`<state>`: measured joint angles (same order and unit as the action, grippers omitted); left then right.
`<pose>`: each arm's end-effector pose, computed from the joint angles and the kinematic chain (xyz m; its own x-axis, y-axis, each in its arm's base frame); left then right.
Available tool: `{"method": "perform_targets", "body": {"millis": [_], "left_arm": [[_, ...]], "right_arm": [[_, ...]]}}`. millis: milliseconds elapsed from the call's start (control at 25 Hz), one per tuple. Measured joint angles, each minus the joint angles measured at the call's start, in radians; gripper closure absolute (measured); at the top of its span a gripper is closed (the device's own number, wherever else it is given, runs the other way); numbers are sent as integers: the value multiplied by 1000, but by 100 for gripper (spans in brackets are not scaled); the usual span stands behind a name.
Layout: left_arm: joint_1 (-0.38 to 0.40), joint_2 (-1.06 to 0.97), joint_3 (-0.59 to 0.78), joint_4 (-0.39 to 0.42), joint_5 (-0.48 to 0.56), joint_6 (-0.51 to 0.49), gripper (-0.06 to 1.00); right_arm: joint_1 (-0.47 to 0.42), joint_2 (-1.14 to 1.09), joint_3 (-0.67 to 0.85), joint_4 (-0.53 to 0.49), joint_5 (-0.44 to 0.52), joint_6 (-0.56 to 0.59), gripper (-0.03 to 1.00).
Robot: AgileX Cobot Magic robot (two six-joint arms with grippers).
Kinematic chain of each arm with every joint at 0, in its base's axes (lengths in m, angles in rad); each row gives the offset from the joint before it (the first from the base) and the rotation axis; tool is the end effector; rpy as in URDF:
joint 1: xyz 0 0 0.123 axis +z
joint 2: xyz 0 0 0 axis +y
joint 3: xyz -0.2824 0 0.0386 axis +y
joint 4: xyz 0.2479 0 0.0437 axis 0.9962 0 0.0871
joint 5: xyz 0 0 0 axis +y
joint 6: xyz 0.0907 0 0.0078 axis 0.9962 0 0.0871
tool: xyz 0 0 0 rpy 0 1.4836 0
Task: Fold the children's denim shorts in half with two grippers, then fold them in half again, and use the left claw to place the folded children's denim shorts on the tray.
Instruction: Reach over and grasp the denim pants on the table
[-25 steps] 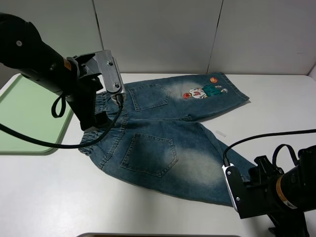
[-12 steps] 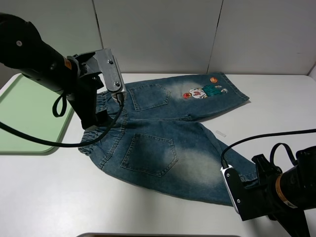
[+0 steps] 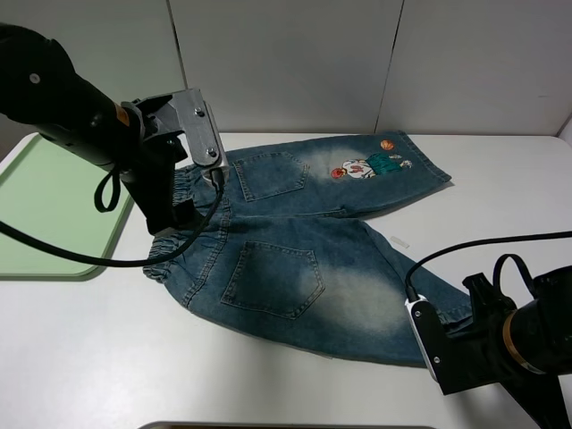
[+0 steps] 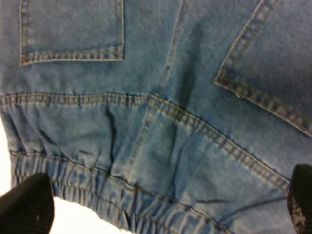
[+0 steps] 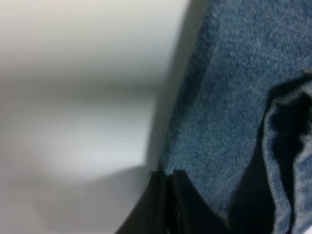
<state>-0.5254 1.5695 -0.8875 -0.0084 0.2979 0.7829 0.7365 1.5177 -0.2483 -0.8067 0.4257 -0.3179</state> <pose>0.2726 -0.1583 0.2121 -0.1296 0.8838 -0.4496 0.8307 0.3443 0.4375 0.1265 0.0780 0.0967 0.1991 -0.9546 0.2217 -0.9449 -0.2470 -0.2150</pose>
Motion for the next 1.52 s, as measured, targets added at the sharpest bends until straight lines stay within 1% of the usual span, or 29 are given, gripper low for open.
{"method": "perform_targets", "body": {"millis": [80,200,480,560,720,880,1120,1320,1400,1520], "left_arm": [[0,3,0,0,43,18,-1],[0,26,15,0,93,110,-1],[0,93,80,0,110,373,-1],[0,109,86,0,110,413,-1],[0,140,87,0,104,441,0],[0,191,87,22,105,493,1],[0,215,91,26,86,503,2],[0,265,91,26,57,518,3],[0,304,91,26,27,522,4],[0,313,90,26,9,524,6]], "right_arm": [[0,0,0,-1,1,6,99],[0,0,0,-1,1,6,99],[0,0,0,-8,4,7,99],[0,0,0,-8,4,7,99],[0,0,0,-8,4,7,99],[0,0,0,-3,2,7,99],[0,0,1,0,-26,11,99],[0,0,1,1,-29,16,99],[0,0,1,1,-29,23,99],[0,0,1,1,-29,27,99]]}}
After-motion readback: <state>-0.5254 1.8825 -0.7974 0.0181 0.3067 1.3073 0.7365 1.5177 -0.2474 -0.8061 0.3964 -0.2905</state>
